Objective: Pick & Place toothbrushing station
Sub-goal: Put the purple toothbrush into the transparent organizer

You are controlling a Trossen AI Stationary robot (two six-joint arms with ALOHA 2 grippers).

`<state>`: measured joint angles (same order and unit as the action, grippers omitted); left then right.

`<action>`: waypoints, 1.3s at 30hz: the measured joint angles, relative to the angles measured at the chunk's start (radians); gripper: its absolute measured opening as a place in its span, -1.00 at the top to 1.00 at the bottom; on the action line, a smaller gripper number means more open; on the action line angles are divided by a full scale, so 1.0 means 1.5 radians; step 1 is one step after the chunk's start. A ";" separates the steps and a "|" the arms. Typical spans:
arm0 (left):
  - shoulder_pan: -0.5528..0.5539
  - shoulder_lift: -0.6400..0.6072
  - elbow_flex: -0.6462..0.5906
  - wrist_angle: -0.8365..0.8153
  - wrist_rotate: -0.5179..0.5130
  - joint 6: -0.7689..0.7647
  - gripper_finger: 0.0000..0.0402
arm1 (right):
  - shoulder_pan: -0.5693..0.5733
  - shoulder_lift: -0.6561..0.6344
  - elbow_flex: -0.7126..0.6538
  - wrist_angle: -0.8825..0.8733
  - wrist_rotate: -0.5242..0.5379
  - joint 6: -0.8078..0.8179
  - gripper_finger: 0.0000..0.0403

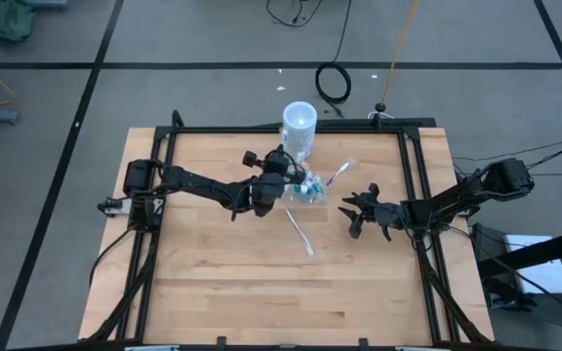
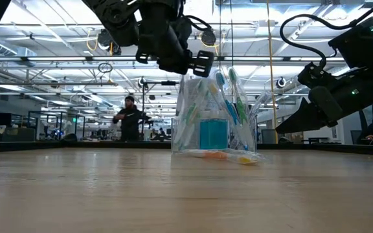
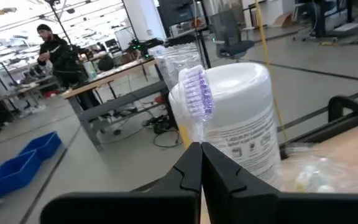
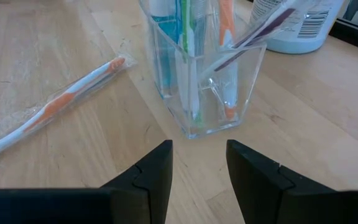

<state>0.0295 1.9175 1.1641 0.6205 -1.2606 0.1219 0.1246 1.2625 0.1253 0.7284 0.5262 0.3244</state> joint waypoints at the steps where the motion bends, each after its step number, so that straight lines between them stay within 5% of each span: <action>1: -0.002 0.000 0.000 -0.001 -0.001 0.001 0.99 | 0.000 0.000 0.000 0.000 0.000 0.000 0.30; 14: -0.012 0.000 0.000 -0.154 -0.039 -0.176 0.98 | 0.000 0.000 0.000 0.000 0.000 -0.003 0.30; 27: -0.079 0.000 0.000 -0.226 -0.053 -0.171 0.98 | 0.000 0.000 0.000 0.000 0.000 -0.015 0.30; 39: -0.065 -0.001 0.000 -0.323 0.070 -0.254 0.96 | 0.000 0.000 0.000 0.001 0.000 -0.013 0.30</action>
<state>-0.0676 1.9167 1.1641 0.1361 -1.1561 -0.2588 0.1246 1.2625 0.1249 0.7292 0.5265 0.3050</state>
